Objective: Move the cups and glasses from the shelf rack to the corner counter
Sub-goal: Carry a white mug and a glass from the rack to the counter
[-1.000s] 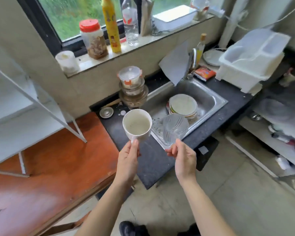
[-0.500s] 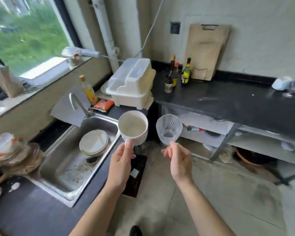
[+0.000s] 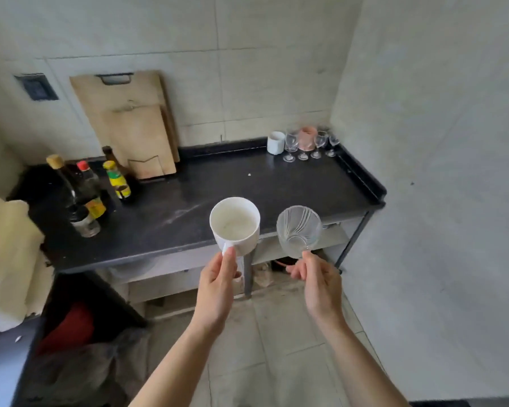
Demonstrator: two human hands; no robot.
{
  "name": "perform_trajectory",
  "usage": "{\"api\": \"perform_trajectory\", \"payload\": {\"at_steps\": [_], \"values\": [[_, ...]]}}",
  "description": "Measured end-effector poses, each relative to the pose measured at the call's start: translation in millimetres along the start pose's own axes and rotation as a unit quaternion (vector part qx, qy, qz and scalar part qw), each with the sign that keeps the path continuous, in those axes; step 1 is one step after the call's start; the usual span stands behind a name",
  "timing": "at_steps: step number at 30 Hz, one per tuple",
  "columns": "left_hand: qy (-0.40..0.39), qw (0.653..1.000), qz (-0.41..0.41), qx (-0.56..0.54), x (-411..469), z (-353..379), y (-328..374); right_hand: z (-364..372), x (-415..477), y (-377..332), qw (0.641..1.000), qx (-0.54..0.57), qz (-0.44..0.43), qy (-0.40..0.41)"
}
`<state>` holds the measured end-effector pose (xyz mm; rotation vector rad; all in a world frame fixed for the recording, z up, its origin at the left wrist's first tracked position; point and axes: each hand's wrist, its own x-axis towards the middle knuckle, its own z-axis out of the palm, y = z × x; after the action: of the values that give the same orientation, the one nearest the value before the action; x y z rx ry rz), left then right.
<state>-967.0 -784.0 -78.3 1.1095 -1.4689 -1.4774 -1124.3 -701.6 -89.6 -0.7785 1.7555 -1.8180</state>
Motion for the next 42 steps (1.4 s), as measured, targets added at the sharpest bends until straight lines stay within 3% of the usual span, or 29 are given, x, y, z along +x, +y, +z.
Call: {"api": "perform_trajectory", "payload": {"at_steps": [5,11,20,27,42], "values": [[-0.103,0.995,0.012,-0.001,84,94,23,-63,81,-13,0.995,-0.028,0.001,0.094],[-0.156,0.987,0.022,0.02,156,186,27,-112,168,3,0.983,-0.024,0.005,0.181],[-0.089,0.995,-0.037,0.036,265,291,33,-151,343,30,0.993,-0.014,0.076,0.093],[-0.037,0.997,-0.038,0.062,350,333,46,-149,464,19,0.997,-0.021,0.071,0.012],[-0.099,0.985,-0.129,0.05,524,380,-39,-118,621,112,0.978,-0.056,0.203,-0.003]]}}
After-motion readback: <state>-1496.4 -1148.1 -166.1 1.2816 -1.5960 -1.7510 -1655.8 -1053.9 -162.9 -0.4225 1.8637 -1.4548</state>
